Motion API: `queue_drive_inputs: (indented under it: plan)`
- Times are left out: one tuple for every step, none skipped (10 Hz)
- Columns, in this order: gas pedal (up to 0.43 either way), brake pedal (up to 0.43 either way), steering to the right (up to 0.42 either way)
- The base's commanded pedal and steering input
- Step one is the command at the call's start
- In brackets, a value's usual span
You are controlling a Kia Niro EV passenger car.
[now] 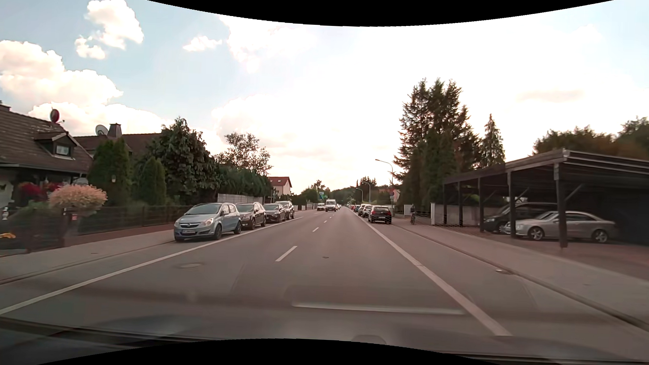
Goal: Follow the waypoints while adhering to traffic rules and regulations
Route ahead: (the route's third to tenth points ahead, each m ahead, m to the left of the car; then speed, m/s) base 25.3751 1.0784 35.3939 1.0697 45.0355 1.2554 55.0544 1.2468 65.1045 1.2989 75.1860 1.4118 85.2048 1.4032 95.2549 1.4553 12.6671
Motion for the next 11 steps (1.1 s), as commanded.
queue_drive_inputs:
  plan:
    - [0.047, 0.000, -0.006]
    - [0.047, 0.000, -0.006]
    - [0.047, 0.000, -0.005]
    - [0.047, 0.000, -0.004]
    - [0.047, 0.000, -0.003]
    - [0.047, 0.000, -0.003]
    - [0.047, 0.000, -0.003]
    - [0.047, 0.000, -0.003]
    - [0.047, 0.000, -0.003]
    - [0.047, 0.000, -0.005]
    - [0.047, 0.000, -0.004]
